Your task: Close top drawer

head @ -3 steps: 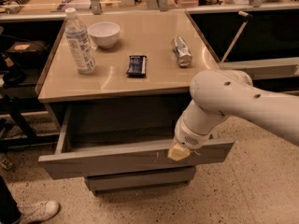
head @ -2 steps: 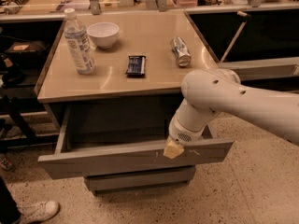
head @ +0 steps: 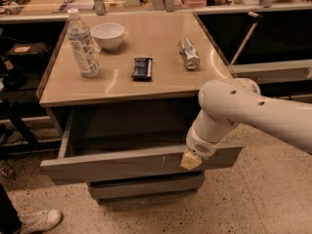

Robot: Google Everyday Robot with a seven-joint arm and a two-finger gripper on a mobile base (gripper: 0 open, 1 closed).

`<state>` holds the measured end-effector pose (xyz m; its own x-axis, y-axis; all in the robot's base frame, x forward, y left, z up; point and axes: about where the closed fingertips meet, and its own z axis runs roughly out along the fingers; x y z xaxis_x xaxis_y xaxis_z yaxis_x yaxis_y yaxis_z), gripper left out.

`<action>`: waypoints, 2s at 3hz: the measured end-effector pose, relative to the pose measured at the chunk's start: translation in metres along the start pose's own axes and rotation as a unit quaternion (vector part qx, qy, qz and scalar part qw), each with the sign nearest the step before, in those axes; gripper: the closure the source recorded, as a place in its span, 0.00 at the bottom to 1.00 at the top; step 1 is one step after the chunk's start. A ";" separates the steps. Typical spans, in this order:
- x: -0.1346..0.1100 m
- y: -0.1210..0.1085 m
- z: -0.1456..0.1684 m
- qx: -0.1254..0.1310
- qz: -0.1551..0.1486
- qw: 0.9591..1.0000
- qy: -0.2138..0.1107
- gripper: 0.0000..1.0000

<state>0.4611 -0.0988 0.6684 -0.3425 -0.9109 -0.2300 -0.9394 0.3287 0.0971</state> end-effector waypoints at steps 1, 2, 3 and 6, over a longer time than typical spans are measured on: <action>0.000 0.000 0.000 0.000 0.000 1.000 0.000 0.81; 0.000 0.000 0.000 0.000 0.000 1.000 0.000 0.58; 0.000 0.000 0.000 0.000 0.000 1.000 0.000 0.35; 0.000 0.000 0.000 0.000 0.000 1.000 0.000 0.00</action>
Offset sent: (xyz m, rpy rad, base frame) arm -0.0002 -0.0002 -0.0001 -0.0006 0.0005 -0.0008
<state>0.4608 -0.0990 0.6683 -0.3432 -0.9109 -0.2292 -0.9392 0.3294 0.0972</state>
